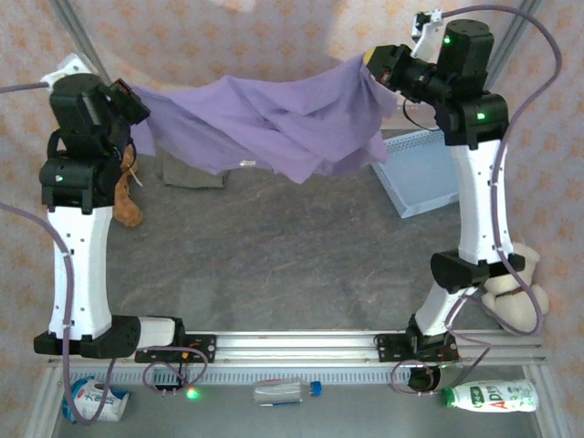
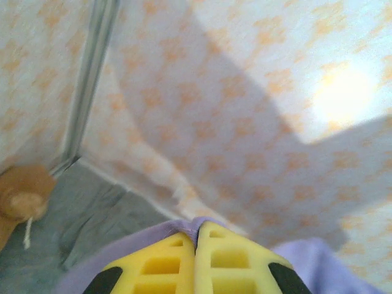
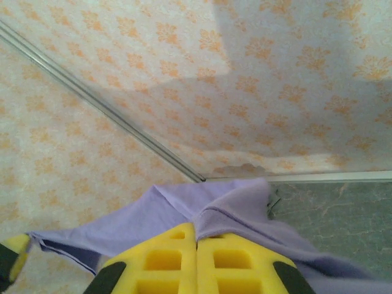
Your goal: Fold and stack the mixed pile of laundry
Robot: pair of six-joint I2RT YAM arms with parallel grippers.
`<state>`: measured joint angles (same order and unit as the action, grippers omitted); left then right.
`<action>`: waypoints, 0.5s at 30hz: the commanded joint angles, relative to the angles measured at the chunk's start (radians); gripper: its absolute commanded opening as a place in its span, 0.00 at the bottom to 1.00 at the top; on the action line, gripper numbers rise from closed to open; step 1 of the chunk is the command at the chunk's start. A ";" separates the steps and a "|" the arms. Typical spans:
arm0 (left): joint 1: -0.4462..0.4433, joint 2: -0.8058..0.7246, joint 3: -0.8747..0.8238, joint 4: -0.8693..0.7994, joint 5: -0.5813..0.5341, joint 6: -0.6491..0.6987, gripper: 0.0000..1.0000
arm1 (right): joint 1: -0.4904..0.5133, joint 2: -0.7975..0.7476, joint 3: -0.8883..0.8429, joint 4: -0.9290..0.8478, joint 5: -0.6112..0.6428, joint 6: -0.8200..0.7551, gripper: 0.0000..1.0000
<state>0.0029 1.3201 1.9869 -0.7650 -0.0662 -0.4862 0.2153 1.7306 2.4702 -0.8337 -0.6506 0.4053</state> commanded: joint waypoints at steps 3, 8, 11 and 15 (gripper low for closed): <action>0.008 0.041 0.104 0.054 0.074 0.023 0.00 | -0.010 -0.162 -0.019 -0.021 0.105 -0.061 0.00; 0.008 0.093 0.120 0.093 0.040 0.023 0.00 | -0.010 -0.264 -0.171 0.046 0.272 -0.052 0.00; 0.008 0.213 0.180 0.060 0.018 0.031 0.00 | -0.010 -0.231 -0.261 0.043 0.342 -0.012 0.00; 0.008 0.503 0.374 -0.097 0.000 0.033 0.00 | -0.020 -0.071 -0.370 0.020 0.424 0.055 0.00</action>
<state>0.0029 1.6424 2.2749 -0.7383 -0.0406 -0.4690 0.2081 1.4921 2.1872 -0.8043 -0.3378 0.4061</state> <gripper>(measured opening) 0.040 0.050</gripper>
